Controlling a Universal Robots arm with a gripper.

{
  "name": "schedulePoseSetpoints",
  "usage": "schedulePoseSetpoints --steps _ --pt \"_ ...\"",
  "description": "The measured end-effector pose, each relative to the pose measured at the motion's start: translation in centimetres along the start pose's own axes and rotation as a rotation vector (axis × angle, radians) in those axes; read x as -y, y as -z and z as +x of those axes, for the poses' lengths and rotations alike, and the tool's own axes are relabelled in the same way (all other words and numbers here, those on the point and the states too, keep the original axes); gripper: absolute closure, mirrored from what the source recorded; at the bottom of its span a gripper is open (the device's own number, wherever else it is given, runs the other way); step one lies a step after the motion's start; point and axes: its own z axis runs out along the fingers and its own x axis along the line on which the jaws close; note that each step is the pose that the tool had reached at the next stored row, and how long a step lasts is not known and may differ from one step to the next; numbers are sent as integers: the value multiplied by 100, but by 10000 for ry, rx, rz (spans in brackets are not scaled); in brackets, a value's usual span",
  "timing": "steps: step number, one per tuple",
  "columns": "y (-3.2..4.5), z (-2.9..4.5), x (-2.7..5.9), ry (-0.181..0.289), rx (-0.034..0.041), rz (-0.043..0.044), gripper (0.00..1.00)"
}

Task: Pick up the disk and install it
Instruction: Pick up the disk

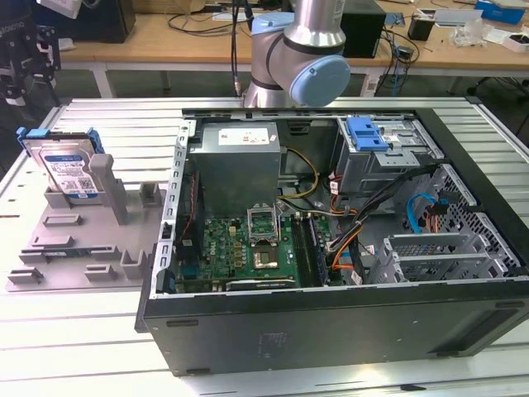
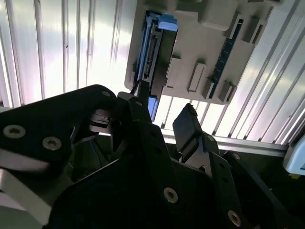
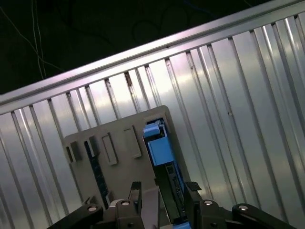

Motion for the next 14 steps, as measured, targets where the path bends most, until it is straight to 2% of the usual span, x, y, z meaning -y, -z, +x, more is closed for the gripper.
schedulePoseSetpoints --steps 7,14 --pt "0 0 -2 105 3 8 52" --pt "-3 -6 -5 1283 44 93 52"
